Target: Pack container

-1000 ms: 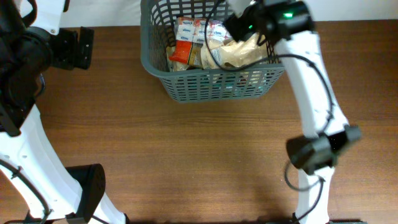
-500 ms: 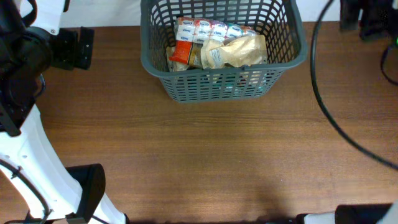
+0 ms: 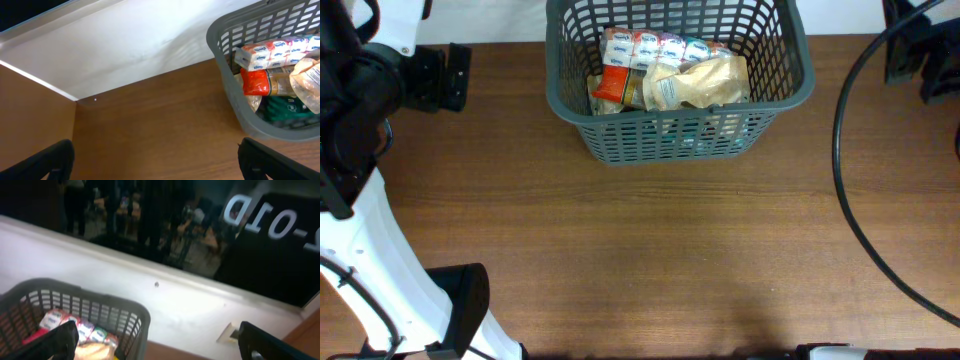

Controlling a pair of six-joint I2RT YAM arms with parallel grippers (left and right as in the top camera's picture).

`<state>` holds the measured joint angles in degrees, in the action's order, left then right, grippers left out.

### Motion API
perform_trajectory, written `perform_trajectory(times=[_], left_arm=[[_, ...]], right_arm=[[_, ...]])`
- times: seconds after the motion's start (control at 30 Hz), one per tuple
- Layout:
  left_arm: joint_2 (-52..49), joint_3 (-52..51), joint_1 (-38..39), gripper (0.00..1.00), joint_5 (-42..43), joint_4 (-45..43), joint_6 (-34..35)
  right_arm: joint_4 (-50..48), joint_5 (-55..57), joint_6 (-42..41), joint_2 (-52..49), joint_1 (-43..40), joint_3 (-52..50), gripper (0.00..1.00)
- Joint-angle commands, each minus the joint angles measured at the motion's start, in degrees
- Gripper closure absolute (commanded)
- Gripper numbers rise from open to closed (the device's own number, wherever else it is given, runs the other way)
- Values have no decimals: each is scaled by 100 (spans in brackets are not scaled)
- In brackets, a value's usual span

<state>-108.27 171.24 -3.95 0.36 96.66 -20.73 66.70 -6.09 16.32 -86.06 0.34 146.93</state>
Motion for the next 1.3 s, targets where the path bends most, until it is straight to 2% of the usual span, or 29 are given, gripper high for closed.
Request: perform_trajectory(times=[0.0,0.17,0.23,0.3,0.47,0.57,0.6,0.67,0.73,0.87,1.0,1.27], left_arm=[[2,24,-31,1,-39,-2,55],[2,24,-31,1,-39,-2,55],[2,24,-31,1,-39,-2,55],[2,24,-31,1,-39,-2,55],[2,24,-31,1,-39,0,55],[2,24,-31,1,-39,-2,55],[2,24,-31,1,-39,-2,55],[2,24,-31,1,-39,-2,55],[2,24,-31,1,-39,-2,55],[2,24,-31,1,-39,0,55],[2,24,-31,1,-39,-2,55],[2,24,-31,1,-39,0,55]], right_arm=[[221,-79,-74,-94,-42,-11,1],[1069,-76,-35,164,-42,-144,1],[892,-79,98,658,-42,-671,1],[315,-79,96,1541,-42,-1851,1],[-1746,-120,76,4321,-42,-5932,1],[-2457,-122,74,5906,-42,-8293,1],[-2479,-125,74,6155,-42,-8666,1],[-2559,-122,74,7143,-42,-10150,1],[-2699,-125,74,7458,-42,-10699,1],[-3683,-142,72,8212,-42,-12592,1],[-4256,-114,74,8489,-42,-13407,1],[-4251,-98,74,8588,-42,-13892,1]])
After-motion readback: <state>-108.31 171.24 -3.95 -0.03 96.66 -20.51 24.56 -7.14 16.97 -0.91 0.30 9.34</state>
